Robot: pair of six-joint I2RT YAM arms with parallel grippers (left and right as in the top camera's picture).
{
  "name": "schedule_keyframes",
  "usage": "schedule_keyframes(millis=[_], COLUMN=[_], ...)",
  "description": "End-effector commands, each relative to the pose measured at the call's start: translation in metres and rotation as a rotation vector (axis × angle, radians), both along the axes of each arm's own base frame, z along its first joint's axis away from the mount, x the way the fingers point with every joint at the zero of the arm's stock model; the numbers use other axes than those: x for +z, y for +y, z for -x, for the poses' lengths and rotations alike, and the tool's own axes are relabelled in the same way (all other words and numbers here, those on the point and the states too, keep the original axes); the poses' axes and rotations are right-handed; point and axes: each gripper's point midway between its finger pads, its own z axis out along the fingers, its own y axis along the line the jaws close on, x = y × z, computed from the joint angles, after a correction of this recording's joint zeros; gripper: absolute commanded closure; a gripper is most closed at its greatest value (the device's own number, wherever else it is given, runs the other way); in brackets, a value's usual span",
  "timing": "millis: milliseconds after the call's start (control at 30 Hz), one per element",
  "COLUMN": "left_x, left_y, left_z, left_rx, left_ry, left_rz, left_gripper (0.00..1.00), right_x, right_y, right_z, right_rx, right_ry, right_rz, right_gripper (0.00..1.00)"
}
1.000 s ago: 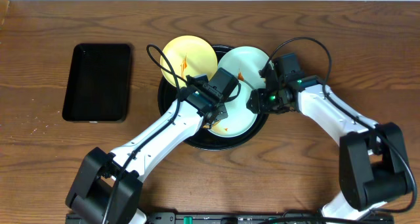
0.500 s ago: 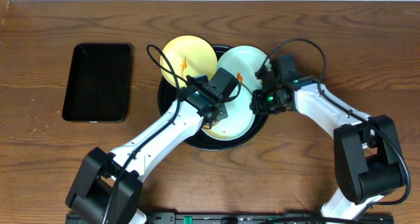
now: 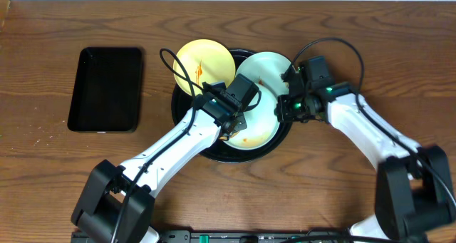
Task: Clean dirty plates on tray and stack at the side
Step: 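Scrub the green plate again with the sponge in the left gripper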
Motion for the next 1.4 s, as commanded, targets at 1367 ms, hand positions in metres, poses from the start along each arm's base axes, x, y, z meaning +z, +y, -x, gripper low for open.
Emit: schedule_keyframes(millis=[1367], left_x=[-0.038], left_y=[0.005], left_z=[-0.012], left_rx=[0.18], left_ry=[-0.127], left_rz=[-0.217], left_gripper=[0.93], right_x=[0.034], right_y=[0.029], right_z=[0.007], right_rx=[-0.069], right_ry=[-0.085], right_rz=[0.006], right_gripper=[0.99])
